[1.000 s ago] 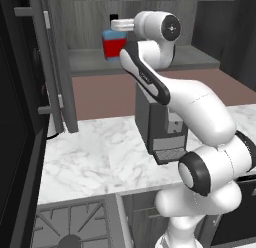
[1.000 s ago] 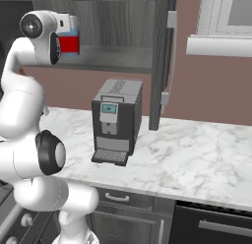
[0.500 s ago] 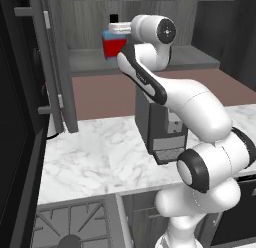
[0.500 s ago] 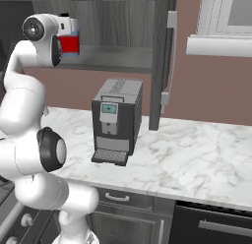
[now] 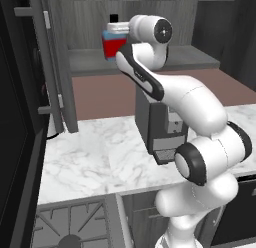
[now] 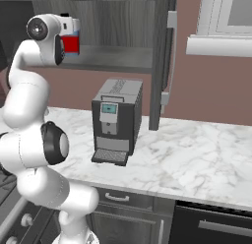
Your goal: Get the candle and the liquor from the cabinet and move them to the dining counter.
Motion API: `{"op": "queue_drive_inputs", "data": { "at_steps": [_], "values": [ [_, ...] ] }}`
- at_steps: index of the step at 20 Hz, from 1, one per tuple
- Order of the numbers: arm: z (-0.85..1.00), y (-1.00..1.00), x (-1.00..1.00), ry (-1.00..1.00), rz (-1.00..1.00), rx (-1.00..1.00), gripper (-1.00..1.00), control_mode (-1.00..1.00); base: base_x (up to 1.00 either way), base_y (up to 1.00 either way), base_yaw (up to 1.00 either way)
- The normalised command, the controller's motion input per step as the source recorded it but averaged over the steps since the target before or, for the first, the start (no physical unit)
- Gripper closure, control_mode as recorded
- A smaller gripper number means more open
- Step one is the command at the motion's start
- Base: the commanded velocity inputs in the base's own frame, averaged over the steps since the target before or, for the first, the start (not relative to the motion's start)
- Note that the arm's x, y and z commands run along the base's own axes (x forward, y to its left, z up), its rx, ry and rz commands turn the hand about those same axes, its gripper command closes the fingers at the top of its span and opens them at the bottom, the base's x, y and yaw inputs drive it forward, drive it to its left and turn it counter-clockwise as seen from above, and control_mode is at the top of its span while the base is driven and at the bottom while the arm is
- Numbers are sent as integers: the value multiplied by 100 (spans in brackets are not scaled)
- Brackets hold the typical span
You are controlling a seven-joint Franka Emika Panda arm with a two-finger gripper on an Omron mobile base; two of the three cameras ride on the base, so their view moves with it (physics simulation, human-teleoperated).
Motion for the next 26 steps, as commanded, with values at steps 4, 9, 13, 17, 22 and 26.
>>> {"op": "queue_drive_inputs", "data": {
  "at_steps": [4, 9, 13, 17, 22, 26],
  "values": [
    [0, 6, 15, 0, 0, 0, -100, -100, 0, 0, 0],
    [0, 6, 13, 0, 0, 0, -100, -100, 0, 0, 0],
    [0, 7, 20, 0, 0, 0, -100, -100, 0, 0, 0],
    [0, 2, 23, 0, 0, 0, -100, -100, 0, 0, 0],
    [0, 0, 22, 0, 0, 0, -100, -100, 0, 0, 0],
    [0, 6, 24, 0, 0, 0, -100, -100, 0, 0, 0]
  ]
}}
